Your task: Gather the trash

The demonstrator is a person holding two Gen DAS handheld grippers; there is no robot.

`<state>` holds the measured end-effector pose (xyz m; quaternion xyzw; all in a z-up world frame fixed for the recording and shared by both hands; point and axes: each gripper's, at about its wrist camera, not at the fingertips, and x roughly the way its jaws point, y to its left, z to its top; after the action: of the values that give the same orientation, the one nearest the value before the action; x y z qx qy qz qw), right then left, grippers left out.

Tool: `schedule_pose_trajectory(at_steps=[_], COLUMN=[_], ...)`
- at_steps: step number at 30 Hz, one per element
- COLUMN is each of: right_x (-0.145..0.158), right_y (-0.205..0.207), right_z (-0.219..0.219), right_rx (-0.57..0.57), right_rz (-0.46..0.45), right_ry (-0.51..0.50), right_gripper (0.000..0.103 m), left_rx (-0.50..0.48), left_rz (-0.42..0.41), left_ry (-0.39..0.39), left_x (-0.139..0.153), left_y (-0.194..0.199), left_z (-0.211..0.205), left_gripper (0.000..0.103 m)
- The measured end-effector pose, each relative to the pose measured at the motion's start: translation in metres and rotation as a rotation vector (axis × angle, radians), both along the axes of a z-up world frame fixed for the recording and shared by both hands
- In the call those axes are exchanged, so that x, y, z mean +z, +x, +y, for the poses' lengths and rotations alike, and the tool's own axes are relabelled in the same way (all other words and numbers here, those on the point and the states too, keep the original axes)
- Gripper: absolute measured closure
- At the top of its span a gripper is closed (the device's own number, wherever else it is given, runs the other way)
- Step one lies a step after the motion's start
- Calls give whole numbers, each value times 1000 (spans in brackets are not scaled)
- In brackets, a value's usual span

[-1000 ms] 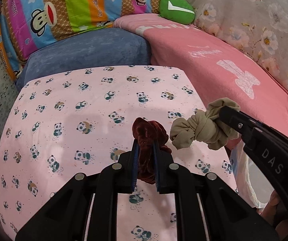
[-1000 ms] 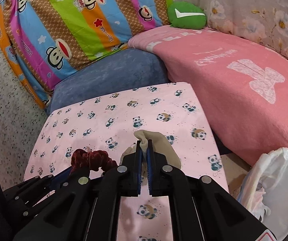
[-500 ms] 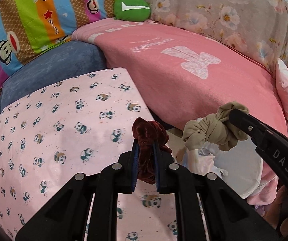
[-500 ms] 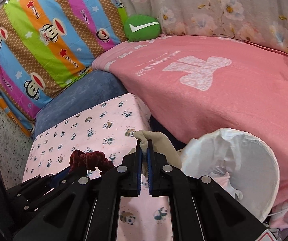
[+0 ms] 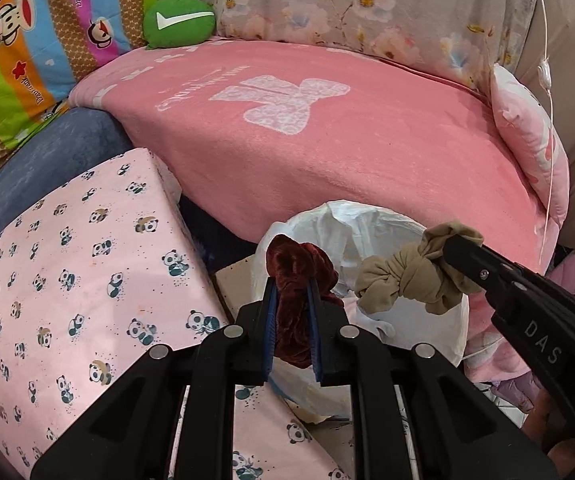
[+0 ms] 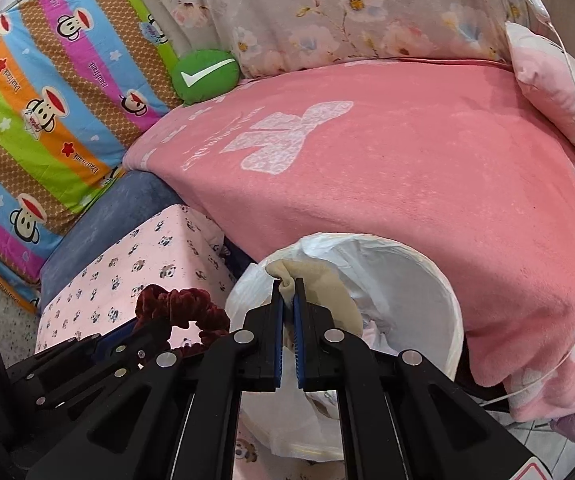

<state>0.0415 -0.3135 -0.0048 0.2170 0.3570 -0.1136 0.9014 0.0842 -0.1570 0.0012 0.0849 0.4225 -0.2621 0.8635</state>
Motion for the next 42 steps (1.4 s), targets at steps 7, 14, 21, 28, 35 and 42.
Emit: schedule_pose_trajectory(at_steps=[7, 14, 21, 28, 35, 42], right_x=[-8, -8, -4, -7, -14, -21], right_y=[-17, -22, -34, -50, -62, -71], right_z=[-23, -26, -10, 6, 23, 27], right_rx=[-40, -45, -27, -5, 5, 5], right_rz=[4, 13, 54, 93, 118, 128], right_ry=[12, -6, -101, -193, -239, -230], right_gripper=[91, 83, 62, 46, 34, 22], left_rx=[2, 37, 84, 137, 157, 185], left_rz=[-12, -32, -46, -55, -75, -79], left_ry=[26, 46, 73, 93, 120, 115], left_x=[-3, -4, -7, -12, -18, -22], left_y=[-6, -7, -13, -22, -34, -41], left_z=[-14, -9, 6, 22, 31, 43], left_gripper=[53, 35, 24, 15, 13, 13])
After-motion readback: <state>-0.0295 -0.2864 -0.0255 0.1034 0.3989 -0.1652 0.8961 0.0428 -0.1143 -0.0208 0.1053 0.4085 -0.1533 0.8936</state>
